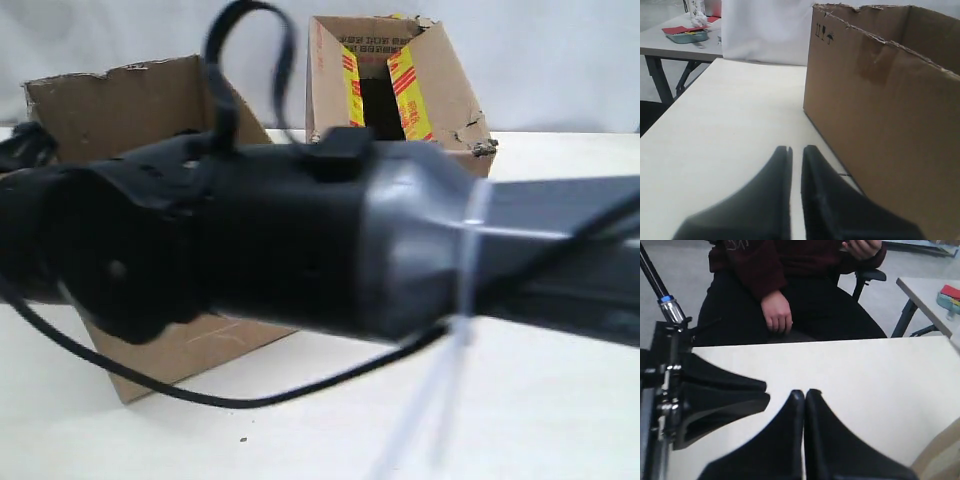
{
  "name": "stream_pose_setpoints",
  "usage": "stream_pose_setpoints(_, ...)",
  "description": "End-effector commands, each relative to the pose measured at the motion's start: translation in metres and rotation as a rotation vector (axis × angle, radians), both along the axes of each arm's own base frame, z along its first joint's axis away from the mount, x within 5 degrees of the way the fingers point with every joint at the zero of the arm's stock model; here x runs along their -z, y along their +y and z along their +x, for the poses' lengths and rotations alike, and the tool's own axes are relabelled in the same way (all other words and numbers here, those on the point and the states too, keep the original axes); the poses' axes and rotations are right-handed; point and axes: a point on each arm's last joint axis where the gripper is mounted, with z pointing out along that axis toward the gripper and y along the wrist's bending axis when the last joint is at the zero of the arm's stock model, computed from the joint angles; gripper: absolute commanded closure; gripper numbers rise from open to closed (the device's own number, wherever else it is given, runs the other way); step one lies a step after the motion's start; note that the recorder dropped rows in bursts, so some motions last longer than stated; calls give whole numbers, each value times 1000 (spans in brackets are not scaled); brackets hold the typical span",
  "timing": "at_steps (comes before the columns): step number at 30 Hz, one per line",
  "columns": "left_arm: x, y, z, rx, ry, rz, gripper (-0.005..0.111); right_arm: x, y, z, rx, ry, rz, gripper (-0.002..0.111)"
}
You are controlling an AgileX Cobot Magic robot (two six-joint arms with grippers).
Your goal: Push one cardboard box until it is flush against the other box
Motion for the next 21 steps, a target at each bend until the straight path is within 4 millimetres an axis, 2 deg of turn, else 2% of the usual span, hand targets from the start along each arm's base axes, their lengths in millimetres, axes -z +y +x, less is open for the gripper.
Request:
stream_pose_setpoints(1,0,0,0,-3,-7,-2,107,7,34,27,-21,-135,-43,109)
stream_pose_setpoints(3,0,0,0,-3,-7,-2,107,8,45,46,3,-159,-33,109)
stream_pose_setpoints(7,0,0,0,-3,-7,-2,107,9,58,83,86,-90,-12,109)
stream_pose_setpoints(8,0,0,0,-3,-7,-2,107,17,64,98,111,-52,-33,109)
stream_pose_setpoints(12,0,0,0,-3,-7,-2,107,30,75,125,141,-39,-64,109)
stream_pose_setpoints(14,0,0,0,-3,-7,-2,107,36,76,141,168,-77,-78,109)
stream_pose_setpoints(18,0,0,0,-3,-7,-2,107,51,66,174,266,6,-87,109)
stream_pose_setpoints(21,0,0,0,-3,-7,-2,107,61,56,189,293,25,-131,109)
